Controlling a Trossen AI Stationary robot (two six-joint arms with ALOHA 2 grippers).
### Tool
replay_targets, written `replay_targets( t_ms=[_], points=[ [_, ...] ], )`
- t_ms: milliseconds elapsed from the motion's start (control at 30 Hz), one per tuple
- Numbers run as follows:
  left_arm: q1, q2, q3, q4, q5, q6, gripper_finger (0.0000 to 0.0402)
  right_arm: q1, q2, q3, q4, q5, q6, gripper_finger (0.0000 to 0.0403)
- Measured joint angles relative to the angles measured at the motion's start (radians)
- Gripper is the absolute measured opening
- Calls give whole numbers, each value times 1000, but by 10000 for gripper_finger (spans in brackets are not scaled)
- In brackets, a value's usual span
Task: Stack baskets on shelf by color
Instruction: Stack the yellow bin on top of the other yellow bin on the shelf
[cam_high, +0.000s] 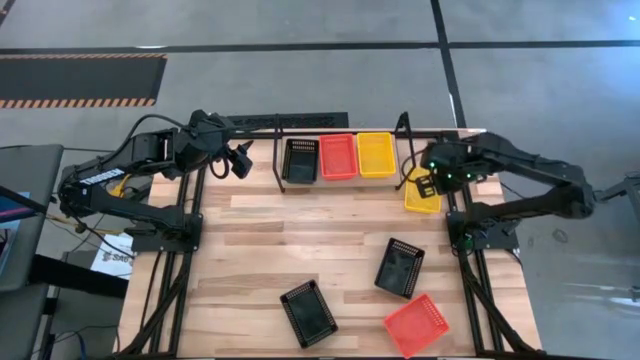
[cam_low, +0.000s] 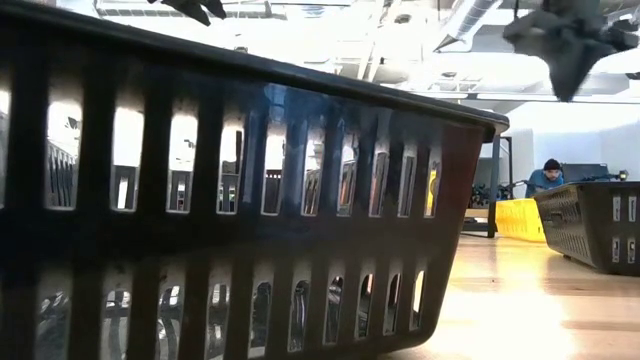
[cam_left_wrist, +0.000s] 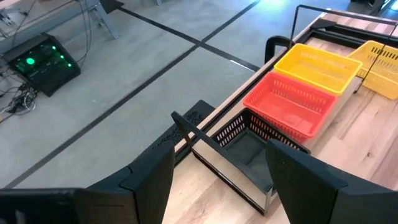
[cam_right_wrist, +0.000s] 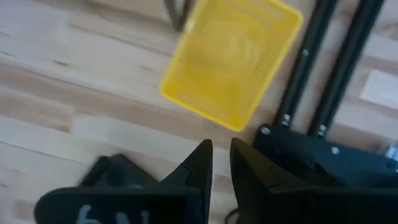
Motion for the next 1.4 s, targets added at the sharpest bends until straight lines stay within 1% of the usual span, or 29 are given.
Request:
replay_targets(
  t_ms=[200, 333, 467, 667, 733, 800, 933, 1133, 1167, 1267, 1333, 1400],
  points=[
    [0, 0, 0, 0, -6, 0, 242, -1, -75, -147, 2, -16, 83, 77],
    [0, 0, 0, 0, -36, -1, 242, -1, -107, -222, 2, -53, 119, 96],
    [1, 0, 0, 0, -38, -16, 242, -1, -110, -282, 24, -75, 123, 136],
    [1, 0, 0, 0, -38, -24, 242, -38, -108, -356, 112, -68, 116, 220],
    [1, 0, 0, 0, -38, -25, 242, -61, -108, -374, 143, -49, 115, 240],
    [1, 0, 0, 0, -38, -25, 242, -90, -101, -380, 141, -45, 99, 250],
    [1, 0, 0, 0, -38, -25, 242, -150, -81, -382, 139, -40, 80, 254],
    [1, 0, 0, -6, -38, -25, 242, -241, -37, -381, 148, -49, 70, 245],
    [1, 0, 0, -6, -38, -24, 242, -258, -28, -381, 154, -67, 65, 244],
    [1, 0, 0, -6, -37, -19, 242, -307, -9, -381, 197, -180, 5, 240],
    [1, 0, 0, -6, -37, -17, 242, -330, 0, -380, 267, -238, -35, 237],
    [1, 0, 0, -6, -37, -16, 242, -338, 6, -380, 357, -263, -42, 234]
  ],
)
